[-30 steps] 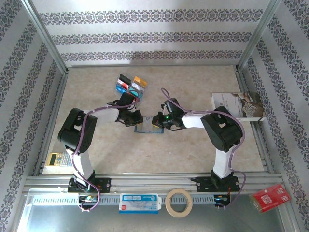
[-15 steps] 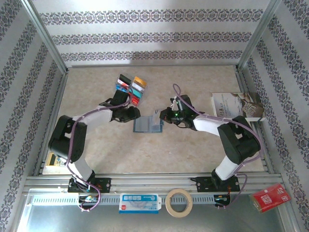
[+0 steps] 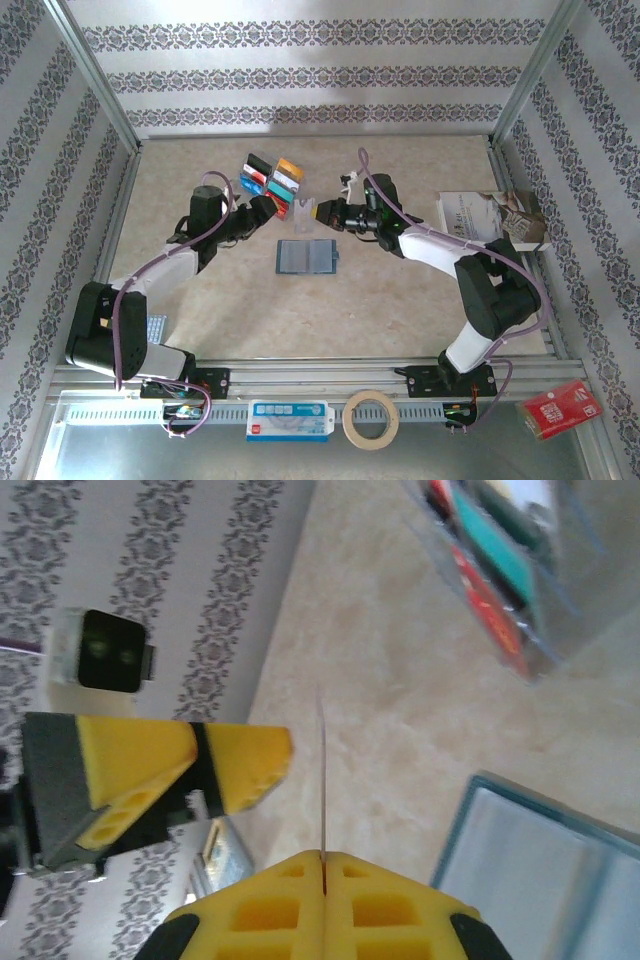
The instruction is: Take the credit cards out of the card holder
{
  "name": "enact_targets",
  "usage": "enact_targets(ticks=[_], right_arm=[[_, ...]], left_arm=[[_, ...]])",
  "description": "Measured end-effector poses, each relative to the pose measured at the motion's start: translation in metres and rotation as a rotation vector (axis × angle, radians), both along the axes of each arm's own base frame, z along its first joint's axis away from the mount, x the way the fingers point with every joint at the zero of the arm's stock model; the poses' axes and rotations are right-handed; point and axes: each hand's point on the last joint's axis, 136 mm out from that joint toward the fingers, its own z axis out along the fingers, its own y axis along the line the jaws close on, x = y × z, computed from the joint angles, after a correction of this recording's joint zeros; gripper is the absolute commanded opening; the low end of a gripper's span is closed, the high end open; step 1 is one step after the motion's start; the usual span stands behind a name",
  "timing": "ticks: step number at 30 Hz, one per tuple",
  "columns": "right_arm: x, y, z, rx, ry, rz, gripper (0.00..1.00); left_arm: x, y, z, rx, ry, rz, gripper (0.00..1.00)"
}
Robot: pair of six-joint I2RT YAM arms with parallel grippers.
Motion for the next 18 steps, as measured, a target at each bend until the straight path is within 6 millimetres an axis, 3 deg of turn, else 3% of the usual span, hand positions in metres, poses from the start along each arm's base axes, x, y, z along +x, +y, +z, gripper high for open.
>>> enact_targets(ticks=[6,11,18], right_arm=[[-0.007,0.017,0.030,0.081,-0.025,0.078,0.00],[-0.010,0.023,0.035,0.114,-0.009,0.113,0.00],[-0.010,0.028,0.031,0.136,0.028,0.131,0.00]], left_arm=[[0.005,-0.015,0.030,-0.145,-0.088,-0.050,0.77],[0.003,-0.020,0.038,-0.184,-0.106,-0.086,0.67],[-0.001,-0.026,0.044,-0.215,-0.112,-0.125,0.43]])
